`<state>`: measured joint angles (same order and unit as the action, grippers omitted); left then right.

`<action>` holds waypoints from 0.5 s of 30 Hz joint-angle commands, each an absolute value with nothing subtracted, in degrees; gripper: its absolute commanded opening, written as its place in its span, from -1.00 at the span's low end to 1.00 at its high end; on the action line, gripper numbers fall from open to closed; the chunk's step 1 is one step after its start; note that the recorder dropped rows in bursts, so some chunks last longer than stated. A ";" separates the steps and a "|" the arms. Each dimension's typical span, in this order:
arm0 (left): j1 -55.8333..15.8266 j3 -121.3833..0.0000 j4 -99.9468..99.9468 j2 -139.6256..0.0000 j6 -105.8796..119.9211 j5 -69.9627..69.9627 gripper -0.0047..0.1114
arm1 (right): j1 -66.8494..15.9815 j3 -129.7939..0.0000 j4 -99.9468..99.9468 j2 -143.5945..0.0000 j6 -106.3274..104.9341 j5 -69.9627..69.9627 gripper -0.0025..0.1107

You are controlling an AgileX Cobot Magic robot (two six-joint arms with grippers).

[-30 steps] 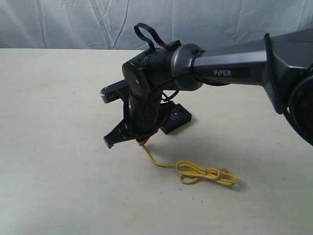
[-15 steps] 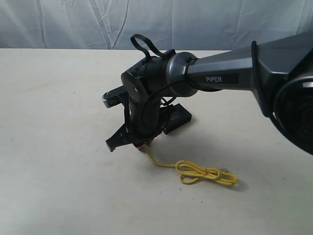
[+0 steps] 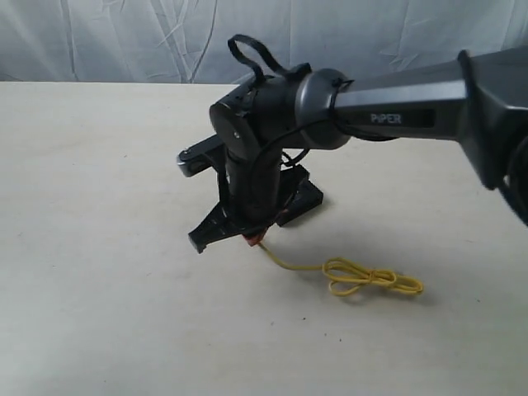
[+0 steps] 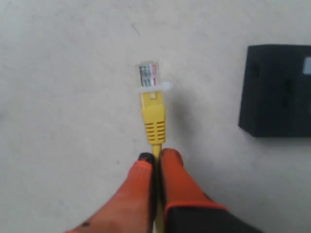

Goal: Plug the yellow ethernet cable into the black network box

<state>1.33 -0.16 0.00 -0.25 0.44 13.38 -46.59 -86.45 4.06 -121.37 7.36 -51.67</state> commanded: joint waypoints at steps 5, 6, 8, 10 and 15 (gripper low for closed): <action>1.09 0.00 0.36 0.00 0.31 13.31 -0.92 | -39.57 -66.42 1.39 -106.69 3.67 -41.30 -0.97; 1.09 0.00 0.36 0.00 0.31 13.31 -0.92 | -38.53 -64.13 1.39 -105.26 3.42 -39.74 -0.97; 1.09 0.00 0.36 0.00 0.31 13.31 -0.92 | -36.12 -59.94 1.39 -102.90 3.30 -37.36 -0.97; 1.09 0.00 0.36 0.00 0.31 13.31 -0.92 | -35.34 -59.15 2.01 -102.57 3.04 -37.21 -0.97; 1.09 0.00 -2.50 0.00 1.31 6.05 -0.92 | -35.34 -59.15 2.29 -103.71 2.92 -35.15 -0.97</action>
